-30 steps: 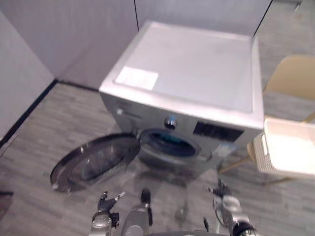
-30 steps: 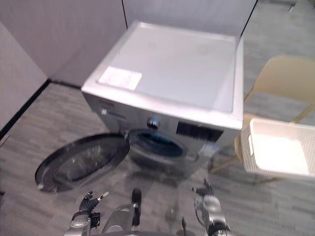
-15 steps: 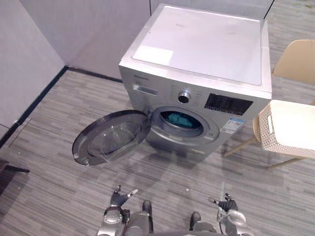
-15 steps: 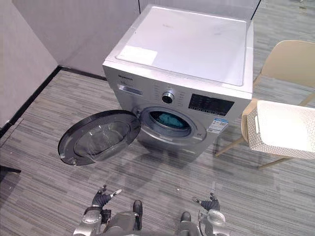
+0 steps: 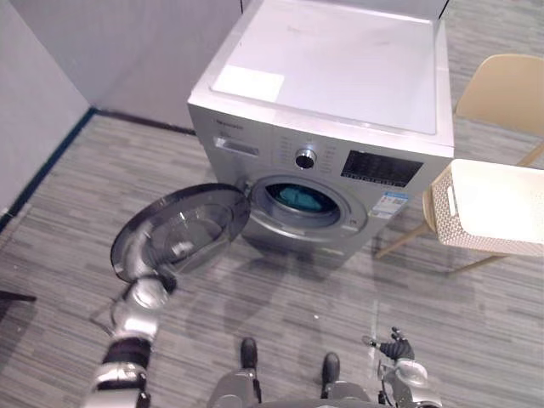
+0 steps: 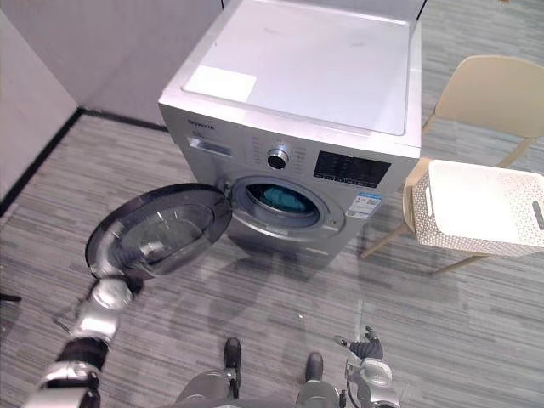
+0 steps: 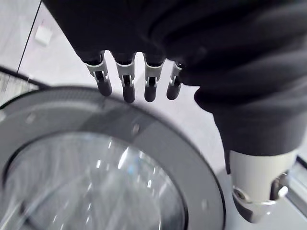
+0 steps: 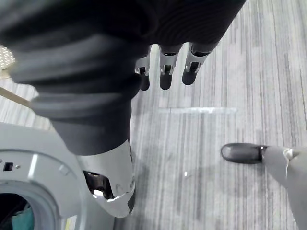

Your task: Pick up the laundry basket with both hands and put the clothes into the washing machine.

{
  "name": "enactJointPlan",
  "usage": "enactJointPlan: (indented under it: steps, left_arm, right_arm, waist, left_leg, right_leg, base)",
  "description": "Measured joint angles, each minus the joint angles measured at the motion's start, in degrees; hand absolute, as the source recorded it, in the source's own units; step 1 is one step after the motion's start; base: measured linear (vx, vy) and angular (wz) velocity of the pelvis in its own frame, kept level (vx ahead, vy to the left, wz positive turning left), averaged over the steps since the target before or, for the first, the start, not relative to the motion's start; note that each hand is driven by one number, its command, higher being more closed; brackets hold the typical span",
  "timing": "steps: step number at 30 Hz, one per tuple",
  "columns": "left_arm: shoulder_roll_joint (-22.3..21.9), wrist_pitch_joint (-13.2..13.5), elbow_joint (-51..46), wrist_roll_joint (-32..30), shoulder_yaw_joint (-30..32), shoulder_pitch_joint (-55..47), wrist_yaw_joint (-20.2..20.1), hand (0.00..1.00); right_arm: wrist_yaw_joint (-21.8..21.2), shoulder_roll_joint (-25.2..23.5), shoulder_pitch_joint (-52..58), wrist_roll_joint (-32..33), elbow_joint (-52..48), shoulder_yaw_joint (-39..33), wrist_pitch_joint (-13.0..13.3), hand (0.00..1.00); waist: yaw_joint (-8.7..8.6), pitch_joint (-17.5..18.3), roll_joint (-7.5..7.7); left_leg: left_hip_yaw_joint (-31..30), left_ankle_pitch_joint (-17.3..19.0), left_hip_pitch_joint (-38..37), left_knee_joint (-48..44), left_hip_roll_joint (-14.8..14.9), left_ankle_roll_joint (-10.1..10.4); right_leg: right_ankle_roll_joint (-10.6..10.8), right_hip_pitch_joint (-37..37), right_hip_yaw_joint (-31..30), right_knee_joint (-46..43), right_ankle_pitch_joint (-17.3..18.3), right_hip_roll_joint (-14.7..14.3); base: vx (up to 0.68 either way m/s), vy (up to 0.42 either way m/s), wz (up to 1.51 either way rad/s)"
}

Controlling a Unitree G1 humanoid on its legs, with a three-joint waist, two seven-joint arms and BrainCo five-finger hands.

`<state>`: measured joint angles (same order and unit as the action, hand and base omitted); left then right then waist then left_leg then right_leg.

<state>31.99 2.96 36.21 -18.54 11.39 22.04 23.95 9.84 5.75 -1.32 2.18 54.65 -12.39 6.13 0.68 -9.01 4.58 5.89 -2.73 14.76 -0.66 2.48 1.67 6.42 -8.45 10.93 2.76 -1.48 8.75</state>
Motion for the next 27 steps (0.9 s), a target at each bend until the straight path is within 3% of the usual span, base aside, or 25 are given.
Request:
enactJointPlan:
  steps: [3, 6, 9, 11, 20, 25, 27]
  left_arm:
    - [5.3, 0.0, 0.7, 2.3, 0.6, 4.6, 2.7, 0.0]
    - [7.8, 0.0, 4.2, 2.7, 0.2, 9.8, 3.7, 0.0]
    - [9.2, -0.4, 8.3, 2.8, -1.9, 15.1, 2.1, 0.0]
    - [9.2, -0.4, 9.6, 3.2, -3.9, 18.0, -0.1, 0.0]
    - [8.0, 0.2, 14.0, 3.2, -7.1, 22.3, -9.5, 0.0]
    - [4.7, 1.4, 14.3, 3.3, -7.3, 17.2, -10.6, 0.0]
    - [2.9, 2.7, 12.9, 4.9, -7.2, 14.5, -10.5, 0.0]
  right_arm:
    - [0.0, 0.1, -0.2, 0.0, -0.7, 2.1, 0.2, 0.0]
    - [0.1, 0.1, -0.5, 0.0, -3.0, 4.1, 0.6, 0.0]
    - [0.0, -0.5, -0.5, 0.1, -5.0, 4.5, 1.2, 0.0]
    - [0.0, -0.5, -0.5, 0.3, -6.6, 4.6, 1.2, 0.0]
    - [-1.4, -0.3, -0.5, 1.9, -9.5, 6.7, 1.2, 0.0]
    - [-2.4, -0.2, -0.5, 2.4, -10.5, 6.6, 1.0, 0.0]
    - [-2.4, 0.0, -0.5, 2.2, -10.5, 6.6, 0.4, 0.0]
  waist:
    - [0.3, -1.7, 1.59]
    - [0.62, -2.3, 2.38]
    - [0.83, -3.3, 3.53]
    - [1.67, -4.3, 3.57]
    - [1.95, -4.9, 3.97]
    - [3.23, -5.2, 3.58]
    - [3.35, -5.2, 2.56]
  left_leg:
    - [-0.7, 0.0, 1.6, -0.3, 0.9, 0.0]
    - [-0.9, 0.0, 4.2, -0.4, 1.9, 0.0]
    - [-0.9, 0.0, 6.3, -1.7, 2.6, 0.0]
    - [-0.9, 0.0, 6.9, -2.2, 3.5, 0.0]
    - [0.1, 0.4, 8.6, -4.3, 4.7, 0.5]
    - [2.1, 0.5, 8.5, -5.6, 5.3, 0.6]
    - [2.3, 0.6, 8.4, -5.6, 5.3, 0.8]
  right_leg:
    - [-1.6, -1.1, -0.3, 0.5, -1.8, -1.1]
    - [-2.5, -3.9, -0.8, 0.5, -3.5, -2.0]
    - [-3.0, -5.4, -1.5, 0.3, -4.5, -2.3]
    - [-3.5, -6.1, -1.7, 0.3, -6.0, -3.0]
    - [-3.3, -8.0, -3.4, -1.2, -6.1, -3.7]
    - [-3.3, -8.9, -4.2, -1.6, -6.1, -4.1]
    - [-3.2, -8.9, -4.7, -1.6, -6.1, -4.0]
  base:
    - [0.04, -0.009, -0.01]
    - [0.0, 0.002, -0.07]
    - [-0.01, 0.009, -0.03]
    - [-0.04, 0.008, -0.09]
    - [-0.06, 0.01, -0.08]
    - [-0.1, -0.026, -0.23]
    - [-0.12, -0.025, -0.12]
